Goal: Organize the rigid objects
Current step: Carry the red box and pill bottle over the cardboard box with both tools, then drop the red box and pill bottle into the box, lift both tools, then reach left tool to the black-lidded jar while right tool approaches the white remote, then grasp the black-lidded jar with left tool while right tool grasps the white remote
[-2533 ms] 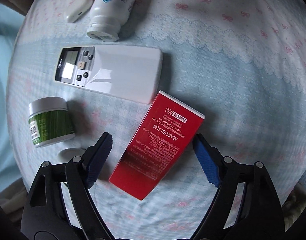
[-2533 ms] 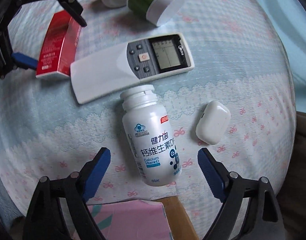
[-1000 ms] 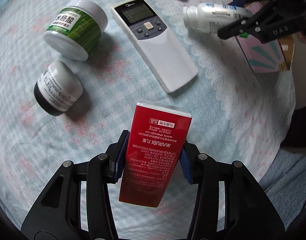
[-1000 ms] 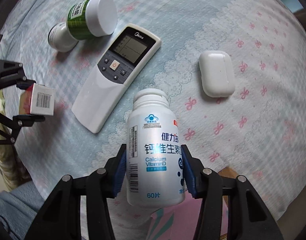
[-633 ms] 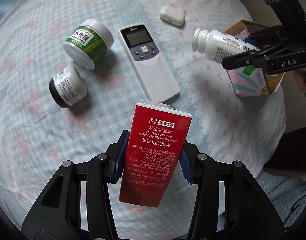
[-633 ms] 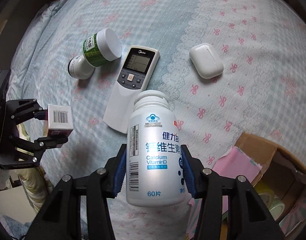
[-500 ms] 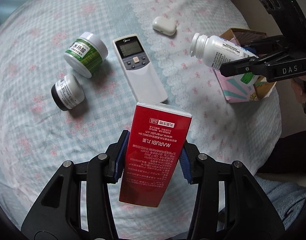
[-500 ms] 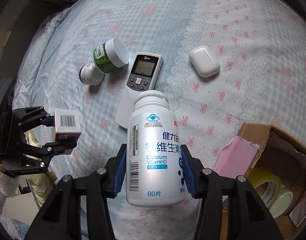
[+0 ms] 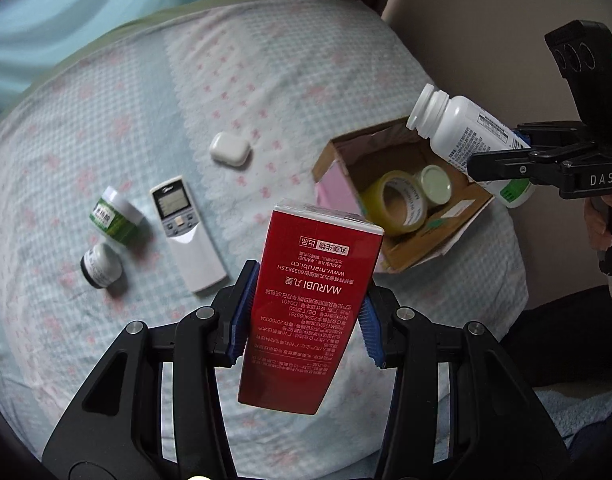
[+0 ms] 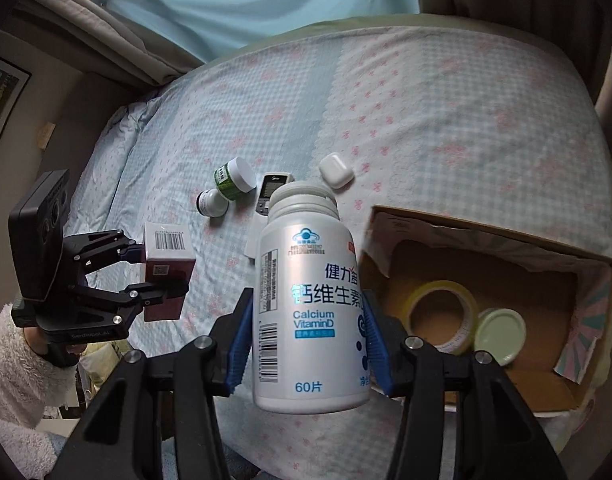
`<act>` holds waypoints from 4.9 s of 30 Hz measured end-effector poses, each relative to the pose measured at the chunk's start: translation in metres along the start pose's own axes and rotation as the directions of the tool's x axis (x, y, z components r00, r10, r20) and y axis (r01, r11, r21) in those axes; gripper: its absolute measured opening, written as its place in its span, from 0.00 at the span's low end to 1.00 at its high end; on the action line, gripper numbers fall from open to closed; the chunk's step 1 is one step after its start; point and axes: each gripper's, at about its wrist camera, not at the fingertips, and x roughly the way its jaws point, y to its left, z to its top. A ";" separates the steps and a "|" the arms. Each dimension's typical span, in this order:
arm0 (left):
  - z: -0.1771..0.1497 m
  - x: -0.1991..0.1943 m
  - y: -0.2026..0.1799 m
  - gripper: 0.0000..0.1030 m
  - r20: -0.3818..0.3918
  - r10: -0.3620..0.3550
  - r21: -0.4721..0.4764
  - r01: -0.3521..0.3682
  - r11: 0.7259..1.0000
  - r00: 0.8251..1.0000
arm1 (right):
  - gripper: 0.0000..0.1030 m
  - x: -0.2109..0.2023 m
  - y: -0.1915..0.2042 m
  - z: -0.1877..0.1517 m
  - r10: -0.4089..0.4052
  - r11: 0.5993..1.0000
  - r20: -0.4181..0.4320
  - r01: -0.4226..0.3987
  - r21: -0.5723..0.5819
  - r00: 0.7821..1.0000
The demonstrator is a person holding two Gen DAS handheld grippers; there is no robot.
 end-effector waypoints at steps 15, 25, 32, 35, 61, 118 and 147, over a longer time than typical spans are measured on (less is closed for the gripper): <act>0.063 0.089 -0.132 0.41 -0.053 -0.074 0.016 0.075 0.997 0.996 | 0.45 -0.061 -0.152 -0.076 -0.091 0.964 0.043 0.077 0.254 0.995; 0.101 0.157 -0.165 0.41 -0.153 0.005 0.126 0.015 0.992 0.988 | 0.45 -0.033 -0.201 -0.088 -0.092 0.954 0.007 0.086 0.288 0.996; 0.128 0.188 -0.173 0.41 -0.215 0.082 0.247 -0.027 0.969 0.973 | 0.45 -0.014 -0.219 -0.084 -0.091 0.946 0.001 0.086 0.311 0.996; 0.134 0.200 -0.175 0.41 -0.236 0.117 0.282 -0.047 0.958 0.965 | 0.45 -0.005 -0.221 -0.079 -0.093 0.948 -0.009 0.091 0.304 0.996; 0.125 0.186 -0.184 1.00 -0.190 0.158 0.284 -0.100 0.954 0.969 | 1.00 0.001 -0.199 -0.076 -0.210 0.968 -0.009 0.209 0.138 0.978; -0.109 0.045 0.257 1.00 0.201 0.223 -0.010 -0.226 0.974 0.954 | 1.00 0.224 0.180 0.038 -0.338 0.939 -0.007 0.337 0.063 0.941; -0.081 0.163 0.274 0.61 0.295 0.212 0.011 -0.225 0.974 0.932 | 0.69 0.345 0.141 0.076 -0.411 0.891 -0.120 0.426 0.158 0.904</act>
